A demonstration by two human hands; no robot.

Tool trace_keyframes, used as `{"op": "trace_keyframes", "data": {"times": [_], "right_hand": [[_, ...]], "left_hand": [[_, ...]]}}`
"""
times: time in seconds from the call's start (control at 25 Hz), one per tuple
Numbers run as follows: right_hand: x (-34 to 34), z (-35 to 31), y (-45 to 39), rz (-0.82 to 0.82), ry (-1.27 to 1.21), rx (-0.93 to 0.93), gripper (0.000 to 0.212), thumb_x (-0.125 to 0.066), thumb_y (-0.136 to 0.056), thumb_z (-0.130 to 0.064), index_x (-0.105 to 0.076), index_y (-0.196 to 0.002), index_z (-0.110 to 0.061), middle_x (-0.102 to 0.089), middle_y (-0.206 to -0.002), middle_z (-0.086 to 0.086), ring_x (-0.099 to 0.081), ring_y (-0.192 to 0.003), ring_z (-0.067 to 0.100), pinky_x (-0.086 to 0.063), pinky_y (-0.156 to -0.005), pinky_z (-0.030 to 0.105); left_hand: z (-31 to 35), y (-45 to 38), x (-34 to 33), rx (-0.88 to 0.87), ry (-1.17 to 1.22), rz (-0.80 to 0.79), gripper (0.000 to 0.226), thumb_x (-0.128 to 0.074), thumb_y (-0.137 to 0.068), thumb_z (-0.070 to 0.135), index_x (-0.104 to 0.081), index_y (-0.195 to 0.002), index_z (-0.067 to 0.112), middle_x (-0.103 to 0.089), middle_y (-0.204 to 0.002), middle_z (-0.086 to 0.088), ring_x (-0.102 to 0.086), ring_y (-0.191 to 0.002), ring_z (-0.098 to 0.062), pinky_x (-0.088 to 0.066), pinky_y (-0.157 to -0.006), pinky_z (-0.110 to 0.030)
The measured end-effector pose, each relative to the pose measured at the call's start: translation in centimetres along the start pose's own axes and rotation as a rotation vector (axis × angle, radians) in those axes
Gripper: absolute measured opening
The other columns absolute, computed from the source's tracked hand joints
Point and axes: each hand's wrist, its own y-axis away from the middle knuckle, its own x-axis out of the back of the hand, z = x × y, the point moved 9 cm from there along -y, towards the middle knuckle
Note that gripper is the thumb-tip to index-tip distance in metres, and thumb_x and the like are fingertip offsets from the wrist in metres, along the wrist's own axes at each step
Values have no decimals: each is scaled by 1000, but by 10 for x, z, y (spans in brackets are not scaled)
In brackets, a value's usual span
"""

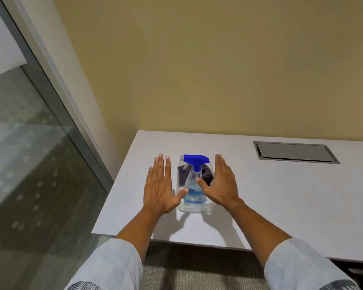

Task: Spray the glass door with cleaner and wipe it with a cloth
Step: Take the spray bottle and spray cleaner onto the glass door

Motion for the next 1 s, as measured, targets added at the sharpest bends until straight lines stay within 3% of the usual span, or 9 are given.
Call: {"op": "trace_keyframes", "data": {"times": [0.08, 0.16, 0.28, 0.4, 0.6, 0.76, 1.0], "right_hand": [[-17, -2, -6, -29, -227, -35, 83, -72, -81, -47, -33, -147, -14, -47, -147, 6, -43, -136, 26, -39, -109, 39], [-31, -6, -7, -46, -412, -77, 58, -79, -78, -38, -50, -125, -22, -63, -116, -3, -62, -108, 20, -51, -88, 30], [-45, -8, -19, -66, -548, -128, 42, -81, -77, -33, -53, -108, -29, -64, -103, -4, -63, -95, 13, -48, -76, 19], [-49, -9, -28, -77, -615, -189, 42, -81, -78, -31, -54, -110, -23, -62, -95, -9, -61, -88, 9, -45, -68, 12], [-54, -7, -37, -79, -702, -237, 45, -79, -81, -25, -52, -117, -19, -63, -102, -2, -60, -94, 17, -50, -71, 17], [-59, -3, -38, -109, -688, -283, 58, -77, -82, -25, -49, -131, -11, -61, -114, 5, -59, -102, 19, -47, -68, 11], [-59, -2, -40, -166, -716, -299, 56, -79, -80, -26, -54, -127, -12, -65, -109, 6, -61, -100, 20, -49, -66, 15]], "left_hand": [[-7, -2, -14, 12, 85, -53, 109, -28, -79, 81, 26, -149, 18, 28, -159, -7, 24, -147, -22, 5, -121, -39], [-13, -3, -27, 13, 71, -99, 109, -30, -79, 81, 28, -147, 20, 27, -159, -7, 24, -147, -22, 3, -122, -39], [-19, -6, -34, -3, 57, -101, 106, -26, -78, 82, 33, -144, 24, 26, -159, -7, 22, -148, -23, 5, -121, -40], [-23, -9, -36, -19, 67, -101, 104, -25, -79, 82, 34, -143, 25, 28, -158, -5, 22, -148, -23, 7, -121, -39], [-22, -14, -37, -50, 57, -81, 104, -25, -80, 81, 26, -149, 22, 25, -160, -5, 22, -148, -22, 11, -119, -37], [-20, -18, -40, -54, 64, -84, 106, -25, -79, 81, 20, -152, 20, 23, -161, -5, 21, -148, -21, 13, -118, -34], [-20, -17, -37, -55, 69, -77, 104, -26, -78, 81, 28, -146, 24, 27, -158, -4, 20, -149, -21, 10, -119, -36]]}}
